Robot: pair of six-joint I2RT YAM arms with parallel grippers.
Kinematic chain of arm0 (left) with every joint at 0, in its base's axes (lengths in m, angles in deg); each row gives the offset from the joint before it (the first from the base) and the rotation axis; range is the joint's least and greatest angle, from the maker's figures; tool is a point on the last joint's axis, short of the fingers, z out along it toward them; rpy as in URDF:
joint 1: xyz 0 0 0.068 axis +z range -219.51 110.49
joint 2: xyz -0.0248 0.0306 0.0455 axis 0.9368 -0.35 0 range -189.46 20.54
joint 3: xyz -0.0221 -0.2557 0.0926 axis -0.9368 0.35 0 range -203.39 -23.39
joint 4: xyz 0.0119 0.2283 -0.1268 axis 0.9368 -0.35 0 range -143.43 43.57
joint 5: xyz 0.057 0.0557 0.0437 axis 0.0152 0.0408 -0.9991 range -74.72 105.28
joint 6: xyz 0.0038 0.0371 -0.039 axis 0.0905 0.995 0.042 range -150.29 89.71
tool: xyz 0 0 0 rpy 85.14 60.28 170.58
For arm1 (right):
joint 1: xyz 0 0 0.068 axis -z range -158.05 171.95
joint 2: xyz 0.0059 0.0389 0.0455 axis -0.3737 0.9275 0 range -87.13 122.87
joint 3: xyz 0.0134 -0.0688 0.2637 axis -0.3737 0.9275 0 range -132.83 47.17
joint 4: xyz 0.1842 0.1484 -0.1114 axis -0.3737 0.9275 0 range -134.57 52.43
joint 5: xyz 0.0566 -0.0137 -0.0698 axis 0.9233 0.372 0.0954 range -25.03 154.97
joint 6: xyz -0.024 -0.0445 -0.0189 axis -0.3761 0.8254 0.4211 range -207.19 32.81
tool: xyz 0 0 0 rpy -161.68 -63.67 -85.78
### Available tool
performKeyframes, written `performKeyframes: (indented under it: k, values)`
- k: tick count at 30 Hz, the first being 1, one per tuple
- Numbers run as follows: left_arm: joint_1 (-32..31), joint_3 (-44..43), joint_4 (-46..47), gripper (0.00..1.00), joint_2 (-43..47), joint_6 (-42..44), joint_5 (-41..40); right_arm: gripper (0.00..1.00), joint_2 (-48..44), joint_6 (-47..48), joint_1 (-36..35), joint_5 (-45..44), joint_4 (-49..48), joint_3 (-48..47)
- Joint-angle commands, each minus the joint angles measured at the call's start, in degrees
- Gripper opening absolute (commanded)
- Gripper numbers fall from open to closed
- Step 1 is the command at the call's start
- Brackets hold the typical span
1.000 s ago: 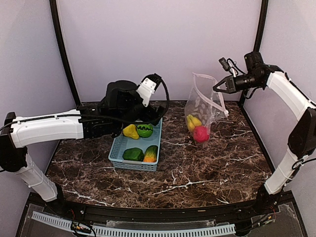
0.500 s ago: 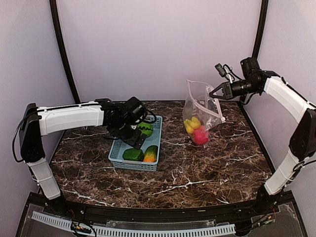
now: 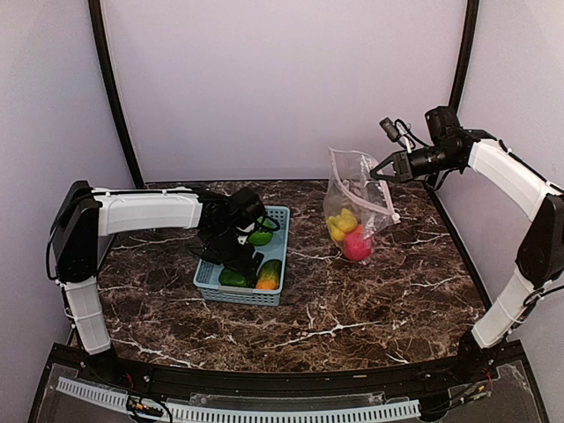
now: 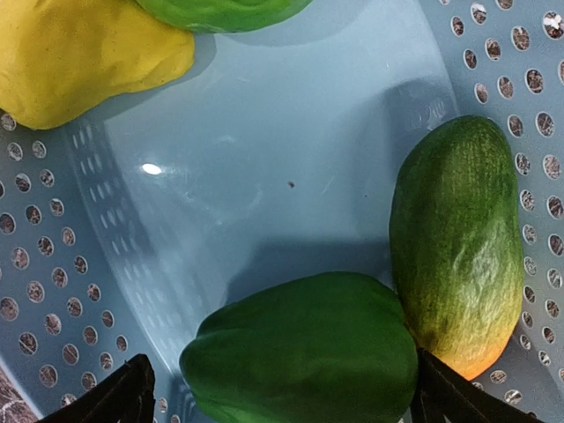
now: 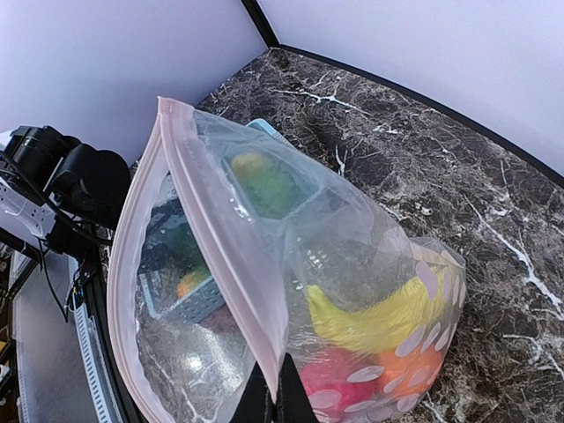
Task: Place the food in the zip-top bag and seal the zipper
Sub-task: Pick up the fake vegetable from the bin.
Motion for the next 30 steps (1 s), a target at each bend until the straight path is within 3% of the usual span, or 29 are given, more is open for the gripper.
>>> performKeyframes:
  k: [1,11,16,24,30]
  values:
    - [0.5,-0.9,-2.3,0.99,-0.9,-1.3,2.9,0.0,-1.7,0.8,-0.4,0.3,-1.0,0.7]
    - [1.1,-0.8,-2.6,0.98,-3.8,-1.7,4.3,0.0,-1.7,0.9,-0.6,0.0,-0.9,0.6]
    - [1.1,-2.4,-4.2,0.76,-4.1,-0.4,5.1,0.0,-1.9,1.2,-0.7,-0.6,-0.7,0.8]
    - [1.1,-17.3,-15.7,0.7,-4.0,4.4,-0.8,0.0,-1.7,1.4,-0.7,-1.3,-0.6,0.5]
    - [0.5,-33.0,-13.6,0.68,-3.5,13.0,2.0,0.0,-0.9,1.6,-1.3,-1.6,0.1,-0.7]
